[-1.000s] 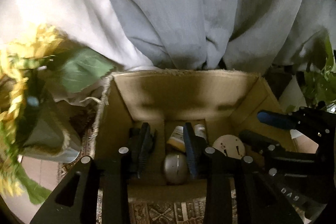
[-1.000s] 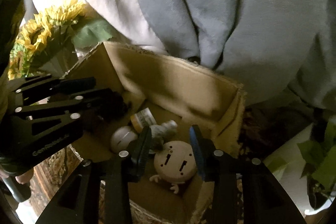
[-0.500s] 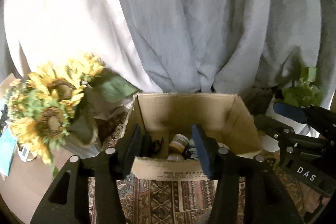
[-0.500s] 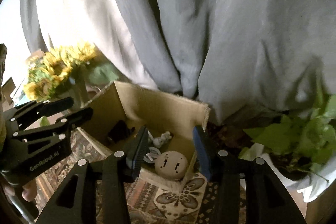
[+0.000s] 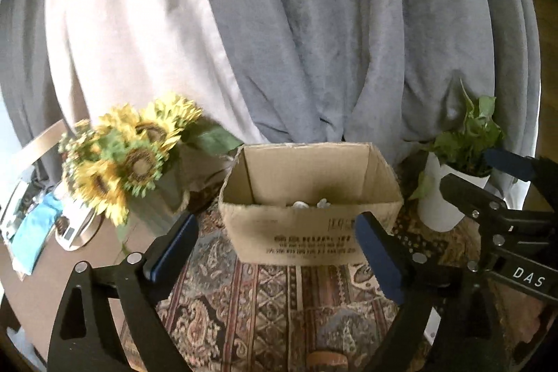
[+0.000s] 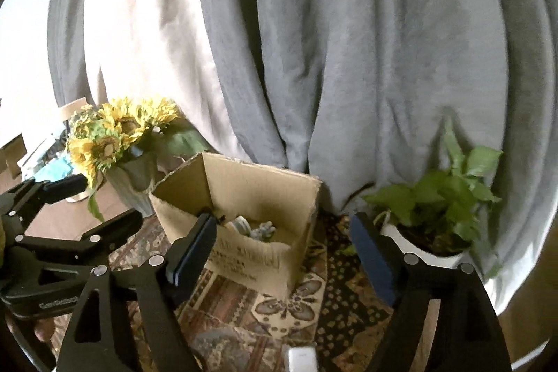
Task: Organize rigid objects
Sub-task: 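Withdraw both tools from the box toward the white remote and brown handle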
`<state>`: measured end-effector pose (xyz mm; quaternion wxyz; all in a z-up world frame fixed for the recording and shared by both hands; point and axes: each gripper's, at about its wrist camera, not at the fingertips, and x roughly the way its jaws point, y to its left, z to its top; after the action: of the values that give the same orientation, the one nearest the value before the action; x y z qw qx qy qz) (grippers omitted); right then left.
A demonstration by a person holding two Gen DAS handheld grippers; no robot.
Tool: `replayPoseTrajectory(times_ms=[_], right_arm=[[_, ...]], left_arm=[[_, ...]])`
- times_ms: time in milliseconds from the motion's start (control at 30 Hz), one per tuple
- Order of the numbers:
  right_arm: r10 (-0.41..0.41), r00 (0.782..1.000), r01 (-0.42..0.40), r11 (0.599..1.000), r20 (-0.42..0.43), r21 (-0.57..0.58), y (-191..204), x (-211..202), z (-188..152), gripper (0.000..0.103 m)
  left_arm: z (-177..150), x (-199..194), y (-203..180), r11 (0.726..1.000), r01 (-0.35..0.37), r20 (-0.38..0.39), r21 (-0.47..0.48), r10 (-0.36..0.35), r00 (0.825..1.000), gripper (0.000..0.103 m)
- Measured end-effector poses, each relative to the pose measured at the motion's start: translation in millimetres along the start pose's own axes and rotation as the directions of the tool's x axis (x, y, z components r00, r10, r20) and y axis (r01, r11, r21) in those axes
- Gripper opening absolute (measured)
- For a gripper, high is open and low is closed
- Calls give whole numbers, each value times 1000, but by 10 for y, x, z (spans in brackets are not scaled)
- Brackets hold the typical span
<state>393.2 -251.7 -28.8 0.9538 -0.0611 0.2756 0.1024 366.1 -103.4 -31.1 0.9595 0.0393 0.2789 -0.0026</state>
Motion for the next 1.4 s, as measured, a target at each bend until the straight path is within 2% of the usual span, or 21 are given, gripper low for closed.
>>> replayPoseTrajectory(times_ms=[267,533,800,1400], right_arm=[[-17,1000,17,1000,25,12,-10,-317,-345,81],[-9,1000,9,999,-6,36,-11,-496,-707,81],[-31,998,33,998,-56,44,12,-539,-1070,81],[-69,984,79,995,-163,57,-57,-293,-1674,81]], left_arm=[[-394,-378,-80,999,-30,53,-37,32,998,100],[-781,-519,-126,997,-13,36,-73,16,999,100],[-1156,-511,-193,997,-13,4,-70,13,1000,101],[-1650,-163,-326,999,-10,-84,-53,5,996,103]])
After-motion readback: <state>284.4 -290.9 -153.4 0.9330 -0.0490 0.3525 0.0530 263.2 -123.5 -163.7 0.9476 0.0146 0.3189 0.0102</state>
